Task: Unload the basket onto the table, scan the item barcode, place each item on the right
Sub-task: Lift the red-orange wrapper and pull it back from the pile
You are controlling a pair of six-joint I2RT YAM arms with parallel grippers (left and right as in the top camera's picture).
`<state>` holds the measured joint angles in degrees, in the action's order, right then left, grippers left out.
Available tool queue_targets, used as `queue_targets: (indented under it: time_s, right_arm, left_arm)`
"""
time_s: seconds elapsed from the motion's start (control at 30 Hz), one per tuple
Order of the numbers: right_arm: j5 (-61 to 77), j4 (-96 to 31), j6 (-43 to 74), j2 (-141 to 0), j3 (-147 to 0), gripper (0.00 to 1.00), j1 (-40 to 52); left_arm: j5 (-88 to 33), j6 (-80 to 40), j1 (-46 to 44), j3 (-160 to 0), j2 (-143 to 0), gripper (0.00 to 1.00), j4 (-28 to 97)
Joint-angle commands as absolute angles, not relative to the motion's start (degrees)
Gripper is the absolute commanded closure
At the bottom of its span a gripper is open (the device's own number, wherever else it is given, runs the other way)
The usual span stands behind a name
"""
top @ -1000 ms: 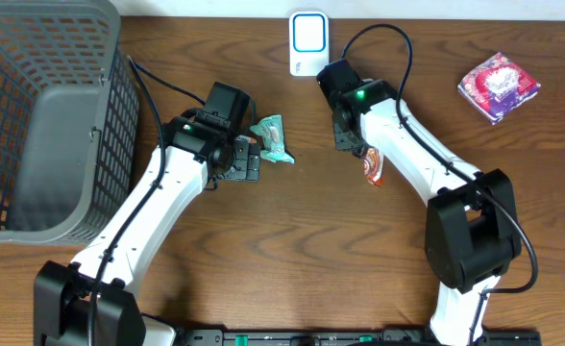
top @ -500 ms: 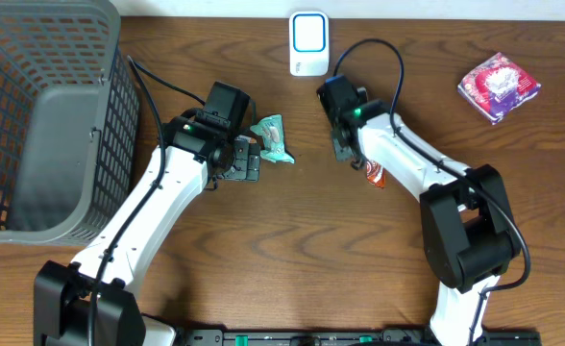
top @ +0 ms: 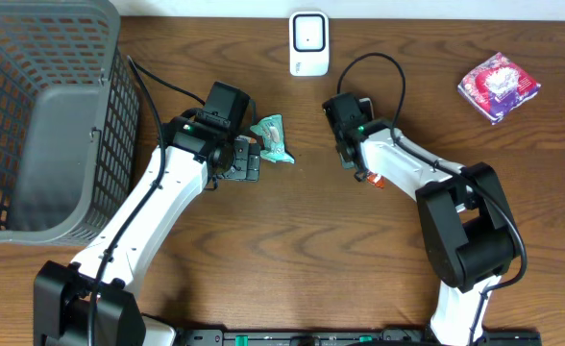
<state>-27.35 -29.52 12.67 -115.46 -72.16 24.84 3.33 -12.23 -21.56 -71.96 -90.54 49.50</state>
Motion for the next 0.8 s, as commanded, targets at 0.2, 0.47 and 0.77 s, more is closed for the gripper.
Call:
queue_targets:
  time_s: [0.2, 0.47, 0.77]
  right_arm:
    - [-23.2, -26.8, 11.5, -115.5, -68.9, 0.51, 23.1]
    - [-16.4, -27.2, 9.5, -115.5, -68.9, 0.56, 18.7]
    - [-12.7, -27.0, 9.6, -115.5, -68.9, 0.85, 18.9]
  left_arm:
    - [3.4, -12.8, -21.7, -72.3, -90.5, 0.02, 49.7]
    - [3.4, -12.8, -21.7, -72.3, -90.5, 0.02, 49.6]
    - [3.5, -12.8, -21.7, -72.3, -90.5, 0.02, 49.7]
